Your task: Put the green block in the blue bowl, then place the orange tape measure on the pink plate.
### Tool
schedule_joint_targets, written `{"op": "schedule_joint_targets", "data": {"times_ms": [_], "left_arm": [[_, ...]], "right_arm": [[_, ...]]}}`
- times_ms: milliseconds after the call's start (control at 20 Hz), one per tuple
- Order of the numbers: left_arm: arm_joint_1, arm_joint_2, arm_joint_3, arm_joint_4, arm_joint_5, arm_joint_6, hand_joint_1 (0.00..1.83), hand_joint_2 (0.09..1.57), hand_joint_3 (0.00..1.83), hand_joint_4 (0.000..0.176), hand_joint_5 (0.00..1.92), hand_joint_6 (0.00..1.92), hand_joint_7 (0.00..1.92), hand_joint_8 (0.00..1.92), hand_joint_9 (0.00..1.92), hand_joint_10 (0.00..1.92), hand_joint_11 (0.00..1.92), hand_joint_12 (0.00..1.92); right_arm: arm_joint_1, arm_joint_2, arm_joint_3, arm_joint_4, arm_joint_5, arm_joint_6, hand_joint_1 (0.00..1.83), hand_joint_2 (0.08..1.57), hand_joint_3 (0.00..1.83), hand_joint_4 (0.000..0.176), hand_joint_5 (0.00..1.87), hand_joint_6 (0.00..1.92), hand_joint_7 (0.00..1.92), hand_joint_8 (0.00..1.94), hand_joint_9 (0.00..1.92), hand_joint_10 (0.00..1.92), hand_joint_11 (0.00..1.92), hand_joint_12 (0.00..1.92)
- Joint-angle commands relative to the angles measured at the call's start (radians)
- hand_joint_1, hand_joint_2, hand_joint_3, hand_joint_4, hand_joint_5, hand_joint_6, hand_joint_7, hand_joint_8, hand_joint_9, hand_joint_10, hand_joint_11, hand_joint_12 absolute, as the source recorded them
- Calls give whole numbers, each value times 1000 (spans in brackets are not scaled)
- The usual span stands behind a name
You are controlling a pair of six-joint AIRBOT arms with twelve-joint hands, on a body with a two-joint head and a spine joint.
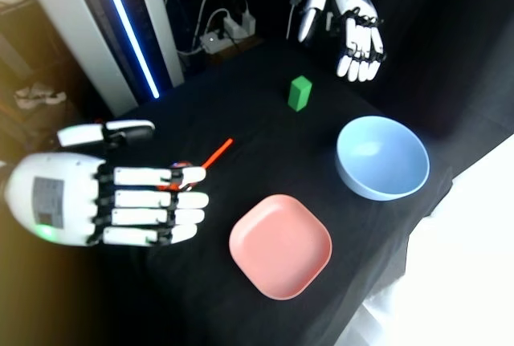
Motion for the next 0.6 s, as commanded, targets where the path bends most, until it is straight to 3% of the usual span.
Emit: {"op": "schedule_joint_targets", "data": {"times_ms": [0, 100, 150, 300, 350, 400, 450, 550], "left_arm": [[-7, 0, 8, -16, -99, -4, 740, 1081, 5, 14, 342, 8, 238, 6, 190, 9, 0, 547], [-36, -15, 19, 16, -73, -4, 803, 1065, 0, 22, 357, 9, 262, 11, 204, 10, 0, 548], [-70, -29, 31, 48, -43, -4, 814, 1053, 0, 13, 377, 7, 296, 10, 224, 9, 0, 591], [-163, -66, 55, 136, 70, -6, 854, 1038, 0, 56, 390, 2, 379, 7, 297, 10, 0, 734], [-172, -72, 58, 153, 90, -9, 855, 1038, 0, 64, 417, 2, 451, 8, 371, 23, 0, 960], [-176, -75, 59, 164, 100, -13, 869, 1022, 0, 57, 437, 2, 493, 6, 423, 25, 0, 1072], [-180, -78, 61, 175, 114, -18, 909, 1006, 0, 38, 460, 2, 538, 5, 486, 30, 24, 1130], [-185, -81, 64, 186, 139, -20, 916, 994, 0, 33, 472, 4, 591, 18, 535, 41, 32, 1146]], "right_arm": [[11, 1, 7, 41, 113, 7, 670, 1160, 10, 74, 417, 2, 343, 3, 338, 11, 67, 715], [11, -3, 11, 41, 106, 7, 669, 1163, 6, 71, 415, 0, 352, 4, 350, 11, 89, 725], [11, -5, 14, 40, 102, 7, 687, 1170, 1, 65, 412, 0, 347, 1, 342, 3, 65, 751], [11, -5, 15, 36, 101, 7, 733, 1166, 0, 55, 422, 3, 354, 2, 347, 3, 46, 768], [11, -5, 16, 36, 101, 7, 734, 1170, 0, 53, 424, 3, 352, 1, 345, 2, 44, 770], [11, -5, 17, 36, 101, 7, 734, 1172, 1, 53, 426, 3, 356, 3, 349, 3, 48, 774], [11, -6, 18, 36, 101, 7, 707, 1170, 0, 66, 422, 1, 352, 1, 350, 3, 45, 782], [11, -6, 18, 36, 101, 7, 691, 1167, 1, 77, 425, 0, 366, 3, 377, 7, 47, 833]]}}
